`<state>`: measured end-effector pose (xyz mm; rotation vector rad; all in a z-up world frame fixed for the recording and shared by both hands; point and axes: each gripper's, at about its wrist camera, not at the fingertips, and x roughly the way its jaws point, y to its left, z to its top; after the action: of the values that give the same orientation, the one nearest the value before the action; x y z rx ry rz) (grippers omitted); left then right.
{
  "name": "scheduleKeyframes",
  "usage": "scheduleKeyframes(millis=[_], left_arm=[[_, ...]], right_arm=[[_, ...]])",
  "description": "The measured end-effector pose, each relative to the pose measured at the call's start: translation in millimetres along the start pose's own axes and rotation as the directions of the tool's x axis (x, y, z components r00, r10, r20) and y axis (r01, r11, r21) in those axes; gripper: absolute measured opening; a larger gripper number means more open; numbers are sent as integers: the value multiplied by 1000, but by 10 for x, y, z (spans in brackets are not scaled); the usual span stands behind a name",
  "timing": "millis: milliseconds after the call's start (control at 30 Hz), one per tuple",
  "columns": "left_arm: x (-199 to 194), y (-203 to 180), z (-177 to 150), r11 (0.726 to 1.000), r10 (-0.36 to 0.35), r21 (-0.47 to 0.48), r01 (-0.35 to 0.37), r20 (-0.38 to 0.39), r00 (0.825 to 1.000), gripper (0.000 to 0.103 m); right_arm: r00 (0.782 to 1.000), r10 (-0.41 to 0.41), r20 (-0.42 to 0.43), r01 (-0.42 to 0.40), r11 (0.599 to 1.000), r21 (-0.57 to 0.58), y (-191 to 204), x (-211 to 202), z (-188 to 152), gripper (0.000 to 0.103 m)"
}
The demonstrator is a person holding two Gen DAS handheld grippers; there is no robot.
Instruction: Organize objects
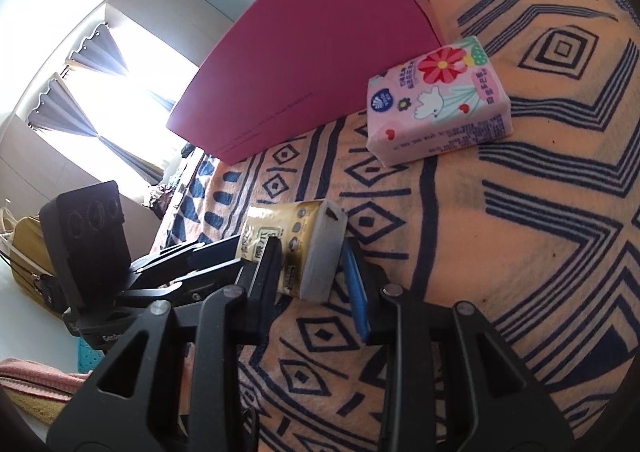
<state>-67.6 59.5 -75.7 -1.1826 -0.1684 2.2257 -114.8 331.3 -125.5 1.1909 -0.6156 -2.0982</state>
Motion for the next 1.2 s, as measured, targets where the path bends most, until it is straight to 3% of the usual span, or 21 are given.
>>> scheduleKeyframes(millis=[1200], left_arm=[[-188, -187, 14, 998, 20, 59, -25, 79, 997, 39]], right_arm=[[995, -66, 71, 77, 985, -153, 361, -156, -81, 31]])
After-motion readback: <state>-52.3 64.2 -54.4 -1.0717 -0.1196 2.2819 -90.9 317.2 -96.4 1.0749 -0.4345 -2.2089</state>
